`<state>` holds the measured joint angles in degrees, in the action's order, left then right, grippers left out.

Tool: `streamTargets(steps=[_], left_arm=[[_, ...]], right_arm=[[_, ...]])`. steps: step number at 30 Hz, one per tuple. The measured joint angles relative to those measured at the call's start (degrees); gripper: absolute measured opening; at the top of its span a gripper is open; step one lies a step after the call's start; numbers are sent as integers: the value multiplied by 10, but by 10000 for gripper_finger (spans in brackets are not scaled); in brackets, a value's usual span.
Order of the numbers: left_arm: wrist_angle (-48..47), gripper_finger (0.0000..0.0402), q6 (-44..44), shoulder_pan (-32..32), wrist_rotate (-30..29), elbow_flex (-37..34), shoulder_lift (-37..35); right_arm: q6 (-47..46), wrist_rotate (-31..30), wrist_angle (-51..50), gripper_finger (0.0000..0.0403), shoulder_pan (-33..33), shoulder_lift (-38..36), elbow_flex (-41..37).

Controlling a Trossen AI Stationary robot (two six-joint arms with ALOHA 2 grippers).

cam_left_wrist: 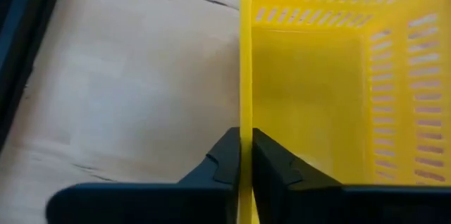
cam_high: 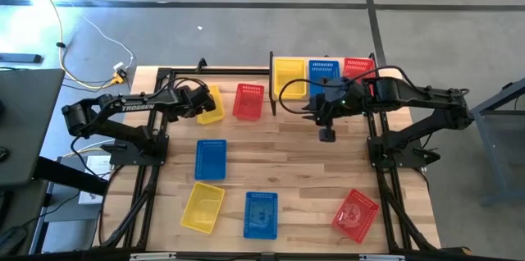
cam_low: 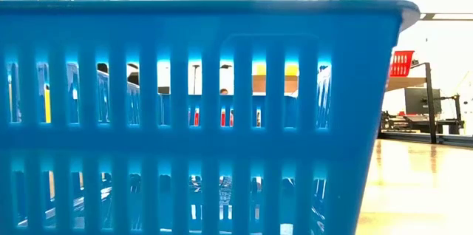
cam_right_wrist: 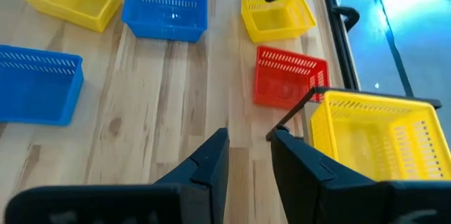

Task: Stack baskets on shelf by color
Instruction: Stack the top yellow bin on top of the other yellow bin on the shelf

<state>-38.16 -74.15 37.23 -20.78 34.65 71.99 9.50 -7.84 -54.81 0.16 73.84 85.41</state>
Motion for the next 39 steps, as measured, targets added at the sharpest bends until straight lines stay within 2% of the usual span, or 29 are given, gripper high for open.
streamTargets(steps=[8, 14, 18, 22, 28, 36, 39], left_arm=[[11, 5, -1, -11, 13, 0, 0], [12, 3, -17, -49, 20, 0, -13], [-15, 3, -43, -83, -8, 11, -42], [-95, 2, -52, -119, -52, 58, -72], [-192, 2, -50, -175, -104, 164, -89], [-206, 1, -32, -274, -139, 283, -72], [-205, 1, -32, -308, -148, 311, -57]], right_arm=[[0, 4, 4, 94, 0, 0, 0], [46, 52, 23, 94, 0, 0, 0], [74, 75, 41, 94, 0, 0, 0], [88, 85, 47, 94, 0, 0, 0], [67, 87, 53, 94, 7, 0, 0], [20, 87, 111, 94, 50, 7, 0], [-1, 68, 151, 94, 68, 20, 0]])
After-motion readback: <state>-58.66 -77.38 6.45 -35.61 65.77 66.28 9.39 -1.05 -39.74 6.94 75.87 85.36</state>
